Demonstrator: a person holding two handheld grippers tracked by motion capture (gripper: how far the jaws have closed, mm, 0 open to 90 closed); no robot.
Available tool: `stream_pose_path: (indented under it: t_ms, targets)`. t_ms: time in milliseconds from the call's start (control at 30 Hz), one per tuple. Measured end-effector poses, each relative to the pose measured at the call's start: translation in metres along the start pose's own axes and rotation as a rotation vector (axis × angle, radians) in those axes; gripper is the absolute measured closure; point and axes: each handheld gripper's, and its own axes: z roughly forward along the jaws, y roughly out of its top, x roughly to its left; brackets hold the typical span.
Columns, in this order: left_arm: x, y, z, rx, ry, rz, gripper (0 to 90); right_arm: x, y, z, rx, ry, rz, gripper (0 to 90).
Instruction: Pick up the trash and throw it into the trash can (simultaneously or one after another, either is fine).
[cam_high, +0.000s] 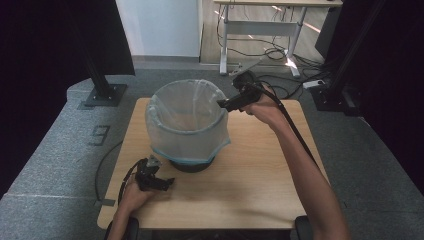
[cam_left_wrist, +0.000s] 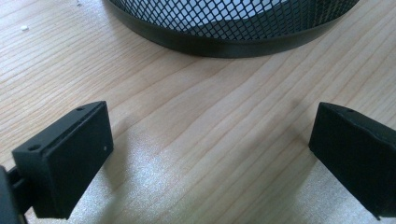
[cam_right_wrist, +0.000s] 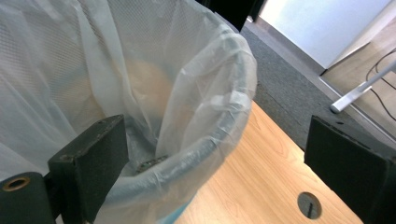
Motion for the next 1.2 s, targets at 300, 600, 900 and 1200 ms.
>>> stream_pose_path:
  t_ms: [300, 600, 900, 1200]
  targets:
    - [0.000, 0.000, 0.000, 0.000, 0.000, 0.000, 0.0, -0.008, -0.011, -0.009, -0.009, -0.006, 0.019, 5.5]
    - [0.000, 0.000, 0.000, 0.000, 0.000, 0.000, 0.0, -0.016, -0.025, -0.018, -0.013, -0.013, 0.047, 5.1]
    - [0.000, 0.000, 0.000, 0.000, 0.000, 0.000, 0.0, -0.023, -0.040, -0.027, -0.007, -0.024, 0.063, 4.0]
    - [0.000, 0.000, 0.000, 0.001, 0.000, 0.000, 0.0, -0.027, -0.055, -0.036, -0.004, -0.039, 0.066, 2.8]
